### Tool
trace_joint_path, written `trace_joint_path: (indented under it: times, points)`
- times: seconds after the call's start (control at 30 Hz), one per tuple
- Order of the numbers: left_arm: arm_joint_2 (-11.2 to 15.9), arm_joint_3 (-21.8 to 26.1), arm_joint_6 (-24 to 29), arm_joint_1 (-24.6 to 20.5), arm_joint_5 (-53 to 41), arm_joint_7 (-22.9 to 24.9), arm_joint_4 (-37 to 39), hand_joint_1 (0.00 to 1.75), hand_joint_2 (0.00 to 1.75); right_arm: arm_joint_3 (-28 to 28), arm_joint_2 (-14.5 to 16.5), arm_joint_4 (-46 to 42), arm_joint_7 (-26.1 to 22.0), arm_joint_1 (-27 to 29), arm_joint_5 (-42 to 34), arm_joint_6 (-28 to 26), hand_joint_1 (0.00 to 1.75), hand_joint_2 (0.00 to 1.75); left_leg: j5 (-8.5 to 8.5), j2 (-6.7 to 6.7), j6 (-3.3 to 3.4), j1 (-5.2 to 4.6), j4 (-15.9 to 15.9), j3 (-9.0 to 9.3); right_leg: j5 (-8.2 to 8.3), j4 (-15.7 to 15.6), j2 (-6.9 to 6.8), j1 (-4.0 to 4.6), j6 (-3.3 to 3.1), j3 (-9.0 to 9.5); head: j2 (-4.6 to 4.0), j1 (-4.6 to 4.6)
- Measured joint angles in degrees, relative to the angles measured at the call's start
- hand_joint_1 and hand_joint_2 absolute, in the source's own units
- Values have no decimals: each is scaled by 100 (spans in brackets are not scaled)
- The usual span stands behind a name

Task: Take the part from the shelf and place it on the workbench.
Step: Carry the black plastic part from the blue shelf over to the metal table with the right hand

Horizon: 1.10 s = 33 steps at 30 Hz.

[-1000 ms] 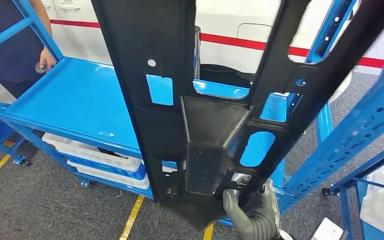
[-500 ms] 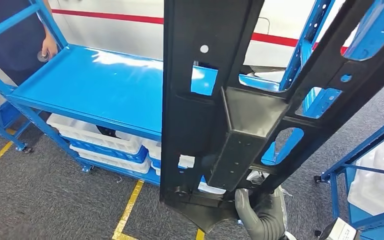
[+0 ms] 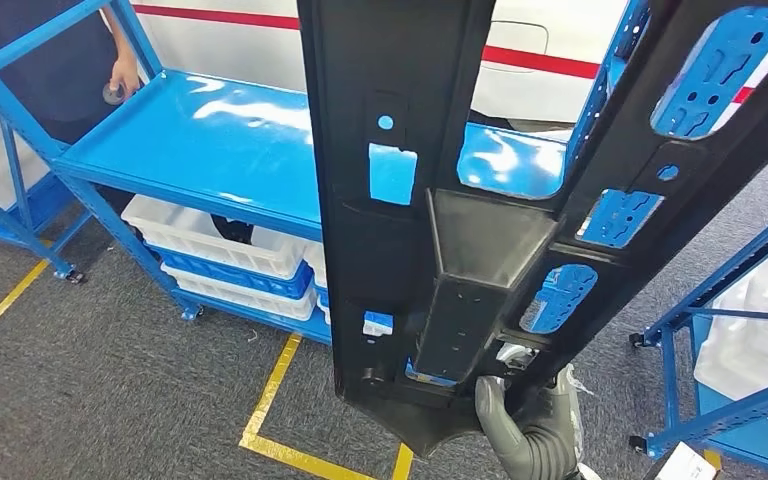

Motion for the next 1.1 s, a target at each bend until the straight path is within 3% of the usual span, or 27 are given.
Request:
trace_joint_path:
  times: [0.07, 0.1, 0.17, 0.23, 0.27, 0.3, 0.33, 0.4, 0.47, 0.5, 0.57, 0.63, 0.67, 0.73, 0.77, 0.8, 0.83, 0.87, 0.93, 0.97, 1.03, 1.1]
  points:
    - [7, -2, -11, 2, 11, -6, 0, 0, 175, -7, -2, 0, 5, -2, 9, 0, 175, 175, 46, -61, -60, 13, 32, -49, -3, -75, -108, -9, -46, -5, 0, -2]
    - [11, -3, -14, 8, 15, -7, 0, 0, 175, -11, -4, 0, 9, -1, 7, 0, 175, 175, -14, -61, -97, 28, 114, -93, 20, -79, -166, -19, -81, -13, 0, -5]
    - [18, -5, -15, 16, 18, -10, 0, 0, 175, -19, -9, 1, 14, 6, -3, 0, 175, 175, -369, -12, -188, 75, 641, -314, 69, -84, -290, -35, -138, -40, 0, -13]
    - [20, -5, -16, 13, 20, -21, 0, 0, 175, -24, -11, 2, 16, 17, -27, 0, 175, 175, -810, 29, -278, 124, 1506, -654, 104, -82, -405, -36, -150, -86, 0, -19]
    - [21, -5, -16, 10, 21, -26, 0, 0, 175, -26, -12, 2, 15, 21, -39, 0, 175, 175, -915, 42, -308, 148, 1806, -751, 118, -81, -463, -37, -144, -105, 0, -20]
    - [23, -5, -16, 9, 21, -27, 0, 0, 175, -27, -12, 2, 14, 25, -49, 1, 175, 175, -911, 58, -328, 168, 1892, -738, 127, -81, -521, -38, -136, -117, 0, -20]
    - [25, -5, -16, 12, 21, -22, 0, 0, 175, -29, -13, 2, 12, 26, -54, 1, 175, 175, -801, 83, -338, 184, 1719, -596, 131, -80, -575, -41, -128, -119, 0, -21]
    - [30, -6, -15, 23, 21, -6, 0, 0, 175, -35, -13, 2, 4, 25, -58, 2, 175, 175, -476, 239, -333, 196, 851, -75, 123, -79, -675, -43, -100, -102, 0, -21]
    - [33, -6, -15, 25, 21, -3, 0, 0, 175, -46, -14, 2, -3, 24, -61, 4, 175, 175, -301, 405, -256, 149, 195, 280, 112, -78, -754, -27, -47, -92, 0, -15]
    - [34, -6, -13, 23, 21, -2, 0, 0, 175, -50, -15, 2, -4, 21, -61, 5, 175, 175, -305, 441, -205, 120, 80, 326, 105, -76, -789, -14, -15, -90, 0, -14]
    - [36, -6, 17, 26, 19, 5, 0, 0, 175, -61, -16, 1, -11, 14, -64, 8, 175, 175, -309, 355, -109, 94, 61, 292, 89, -77, -870, -3, 52, -86, 0, -7]
    - [36, -6, 99, 29, 12, 44, 0, 0, 175, -80, -16, 0, -25, 14, -67, 9, 175, 175, -288, 247, -21, 107, 25, 287, -47, 97, -768, -22, 105, -158, 0, -3]
    - [35, -6, 144, 27, 7, 71, 0, 0, 175, -89, -19, -1, -32, 22, -67, 10, 175, 175, -271, 197, 20, 116, 10, 289, -208, 370, -647, -33, 119, -284, 0, -1]
    - [34, -6, 219, 22, -2, 144, 0, 0, 175, -101, -22, 0, -40, 54, -66, 7, 175, 175, -259, 97, 77, 105, 8, 269, -609, 1254, -415, -31, 122, -727, 0, 6]
    - [34, -6, 265, 23, -3, 199, 0, 0, 175, -104, -24, 0, -45, 76, -62, -5, 175, 175, -257, 39, 88, 95, 10, 263, -731, 1652, -373, -25, 120, -949, 0, 9]
    - [34, -6, 326, 24, 1, 272, 0, 0, 175, -108, -25, 0, -50, 94, -50, -22, 175, 175, -256, -27, 94, 85, 12, 262, -741, 1870, -355, -18, 115, -1093, 0, 10]
    - [34, -6, 393, 25, 9, 353, 0, 0, 175, -110, -26, 0, -55, 110, -30, -46, 175, 175, -255, -94, 96, 78, 13, 268, -627, 1843, -344, -15, 105, -1125, 0, 9]
    - [34, -6, 457, 24, 24, 432, 0, 0, 175, -115, -28, 0, -56, 125, -4, -76, 175, 175, -256, -164, 94, 75, 16, 280, -402, 1559, -319, -15, 91, -1034, 0, 9]
    - [33, -5, 548, 14, 74, 561, 0, 0, 175, -128, -32, -1, -50, 150, 68, -135, 175, 175, -264, -298, 80, 62, 33, 292, 86, 679, -105, -27, 60, -696, 0, 9]
    - [32, -5, 582, 4, 96, 628, 0, 0, 175, -133, -34, -2, -40, 161, 104, -161, 175, 175, -268, -357, 62, 54, 48, 278, 231, 339, 7, -35, 46, -569, 0, 9]
    - [32, -4, 646, -11, 119, 794, 0, 0, 175, -138, -37, -4, -11, 173, 166, -194, 175, 175, -260, -458, 13, 48, 66, 227, 280, 105, 100, -35, 16, -496, 0, 8]
    - [35, -4, 737, -33, 90, 1038, 0, 0, 175, -139, -36, -5, 18, 172, 191, -217, 175, 175, -252, -523, -41, 72, 81, 187, 299, 96, -37, -33, -34, -497, 0, 7]
